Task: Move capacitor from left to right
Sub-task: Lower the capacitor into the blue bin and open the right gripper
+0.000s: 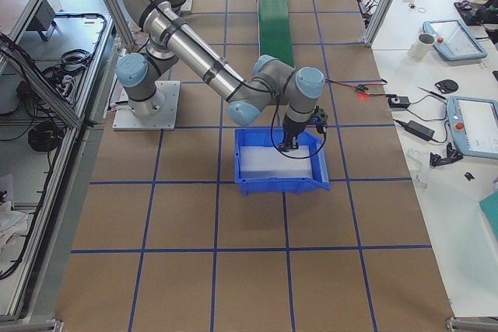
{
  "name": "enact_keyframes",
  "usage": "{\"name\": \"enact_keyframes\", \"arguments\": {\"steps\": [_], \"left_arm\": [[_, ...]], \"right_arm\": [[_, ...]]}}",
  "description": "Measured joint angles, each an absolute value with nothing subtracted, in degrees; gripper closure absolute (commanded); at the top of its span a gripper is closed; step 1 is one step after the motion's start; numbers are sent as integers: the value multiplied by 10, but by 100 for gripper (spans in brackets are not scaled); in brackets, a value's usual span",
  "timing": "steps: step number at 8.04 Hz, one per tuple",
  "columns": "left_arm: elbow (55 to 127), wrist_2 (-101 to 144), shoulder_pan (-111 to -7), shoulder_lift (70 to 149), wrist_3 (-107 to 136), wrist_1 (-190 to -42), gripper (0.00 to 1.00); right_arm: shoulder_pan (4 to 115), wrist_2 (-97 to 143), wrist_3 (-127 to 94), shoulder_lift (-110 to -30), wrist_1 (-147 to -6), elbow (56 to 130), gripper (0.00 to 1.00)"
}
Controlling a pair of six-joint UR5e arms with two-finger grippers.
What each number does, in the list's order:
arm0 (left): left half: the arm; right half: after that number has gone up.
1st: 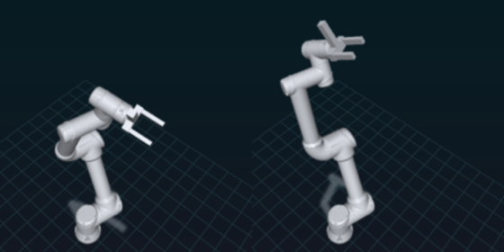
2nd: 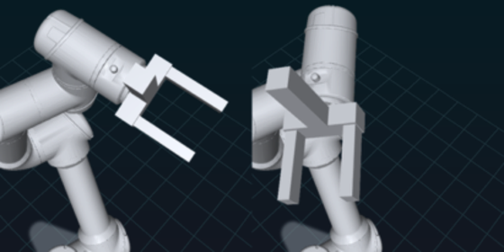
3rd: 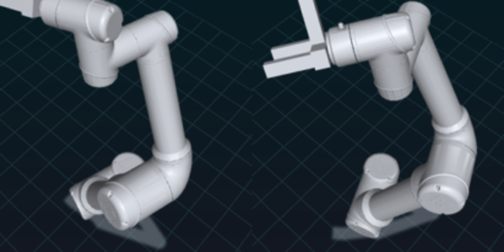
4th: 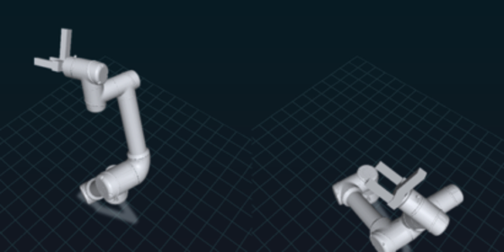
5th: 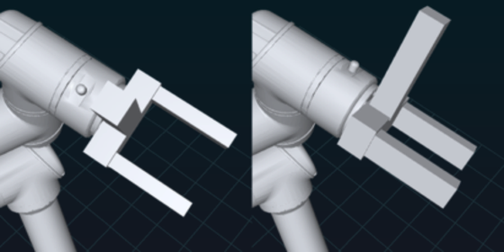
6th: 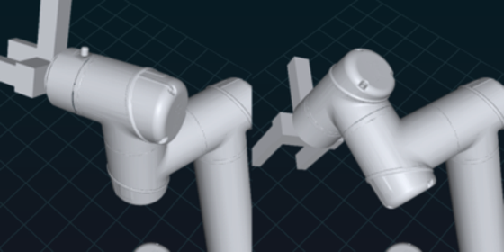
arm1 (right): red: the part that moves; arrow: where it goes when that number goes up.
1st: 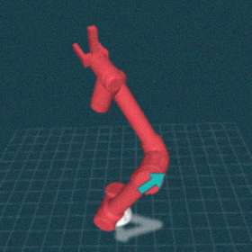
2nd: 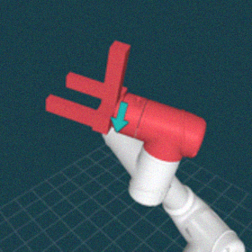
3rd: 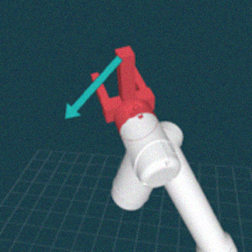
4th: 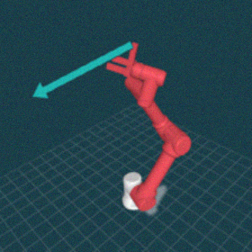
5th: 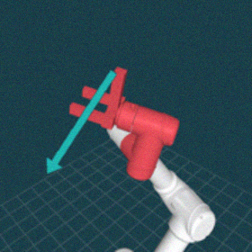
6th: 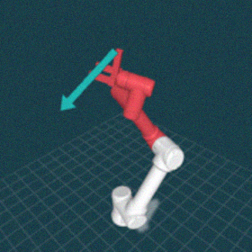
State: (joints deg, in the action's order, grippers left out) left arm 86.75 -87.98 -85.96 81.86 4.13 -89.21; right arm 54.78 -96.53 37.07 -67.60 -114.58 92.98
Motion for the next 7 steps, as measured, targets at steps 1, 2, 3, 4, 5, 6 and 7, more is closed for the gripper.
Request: {"name": "enact_keyframes", "arguments": {"steps": [1,2,3,4,5,6,7], "left_arm": [[867,-880,-860,818,41,-892,0],[867,-880,-860,818,41,-892,0],[867,-880,-860,818,41,-892,0],[868,-880,-860,818,41,-892,0],[868,-880,-860,818,41,-892,0],[868,-879,-860,818,41,-892,0],[868,-879,-860,819,42,-892,0]], "right_arm": [[548,-957,385,-666,-1160,929,100],[548,-955,404,-661,-1167,929,100],[545,-958,416,-659,-1170,929,100],[542,-970,411,-657,-1171,930,100],[539,-985,392,-655,-1170,932,100],[536,-996,380,-654,-1170,934,100],[532,-1001,372,-653,-1169,936,100]]}}
